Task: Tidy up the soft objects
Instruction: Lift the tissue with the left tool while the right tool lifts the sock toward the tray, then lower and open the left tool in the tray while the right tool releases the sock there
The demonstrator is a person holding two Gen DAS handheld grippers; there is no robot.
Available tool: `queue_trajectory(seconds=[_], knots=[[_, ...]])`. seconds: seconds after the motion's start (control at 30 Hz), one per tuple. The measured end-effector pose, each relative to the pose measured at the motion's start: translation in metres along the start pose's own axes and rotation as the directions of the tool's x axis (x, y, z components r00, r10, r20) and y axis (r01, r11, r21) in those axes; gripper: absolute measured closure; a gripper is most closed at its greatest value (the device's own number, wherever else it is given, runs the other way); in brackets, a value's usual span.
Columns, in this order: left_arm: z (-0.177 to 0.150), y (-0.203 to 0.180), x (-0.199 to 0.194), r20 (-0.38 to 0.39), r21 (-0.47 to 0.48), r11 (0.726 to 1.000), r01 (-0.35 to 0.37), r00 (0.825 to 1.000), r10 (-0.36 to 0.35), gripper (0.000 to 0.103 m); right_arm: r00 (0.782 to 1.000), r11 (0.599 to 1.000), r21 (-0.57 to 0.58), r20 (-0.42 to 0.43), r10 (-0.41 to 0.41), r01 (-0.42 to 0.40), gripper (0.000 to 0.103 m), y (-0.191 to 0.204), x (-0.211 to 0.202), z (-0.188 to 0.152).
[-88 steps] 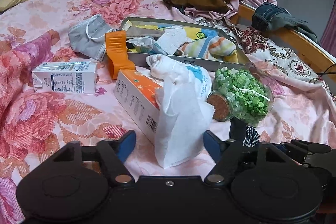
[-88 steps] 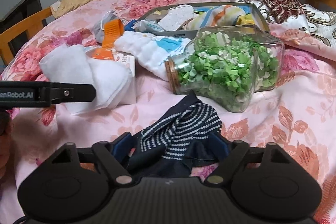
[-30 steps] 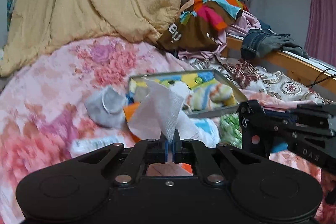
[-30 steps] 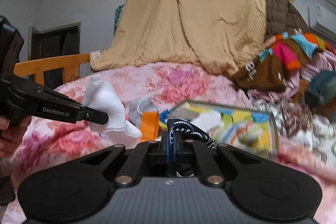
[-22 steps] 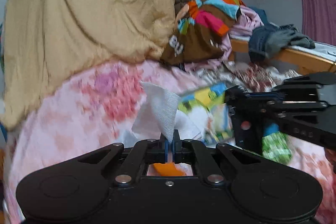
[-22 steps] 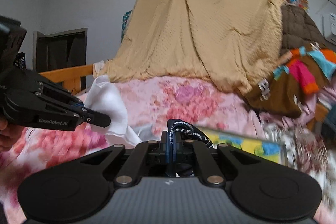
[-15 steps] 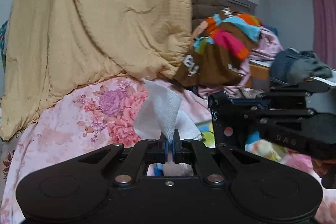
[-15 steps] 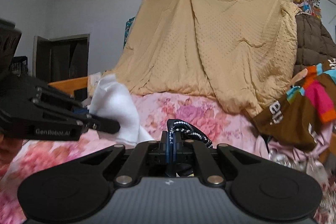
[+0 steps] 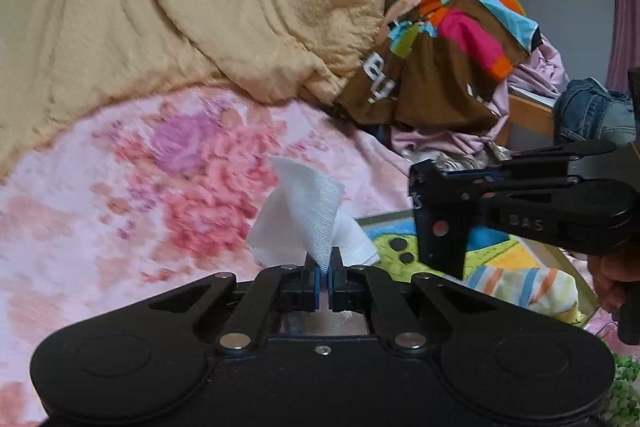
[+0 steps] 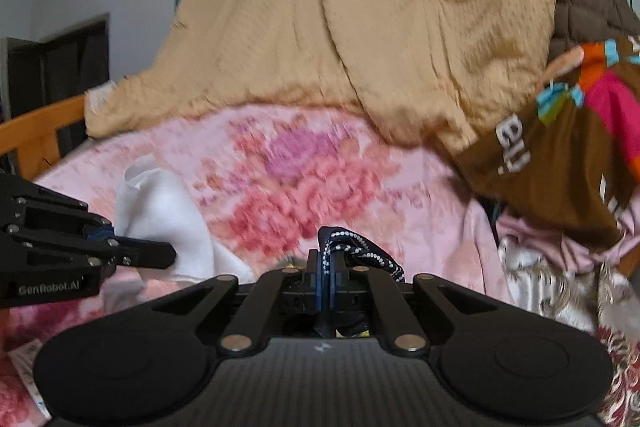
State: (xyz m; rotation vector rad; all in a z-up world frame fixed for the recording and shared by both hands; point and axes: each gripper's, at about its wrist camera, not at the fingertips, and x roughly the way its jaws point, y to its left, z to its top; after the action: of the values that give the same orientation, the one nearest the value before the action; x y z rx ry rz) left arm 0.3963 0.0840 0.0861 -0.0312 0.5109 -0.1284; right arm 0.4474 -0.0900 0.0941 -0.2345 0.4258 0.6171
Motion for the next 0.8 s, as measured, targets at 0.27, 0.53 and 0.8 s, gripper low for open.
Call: queue_trajectory(seconds=[0.27, 0.53, 0.8], knots=[[-0.041, 0.004, 0.033, -0.042, -0.121, 0.988, 0.096, 0.994, -0.102, 0.100, 0.994, 0.999, -0.047, -0.109, -0.018, 0.013, 0.099, 0.007, 0.027, -0.019], [-0.069, 0.013, 0.046, -0.105, -0.216, 0.971, 0.103, 0.986, -0.128, 0.099, 0.980, 0.995, -0.097, -0.194, -0.040, 0.021, 0.098, 0.022, 0.040, -0.030], [-0.080, 0.028, 0.044, -0.143, -0.268, 0.960, 0.077, 0.983, -0.118, 0.090, 0.972, 0.995, -0.088, -0.225, -0.069, 0.051, 0.093, 0.029, 0.041, -0.042]])
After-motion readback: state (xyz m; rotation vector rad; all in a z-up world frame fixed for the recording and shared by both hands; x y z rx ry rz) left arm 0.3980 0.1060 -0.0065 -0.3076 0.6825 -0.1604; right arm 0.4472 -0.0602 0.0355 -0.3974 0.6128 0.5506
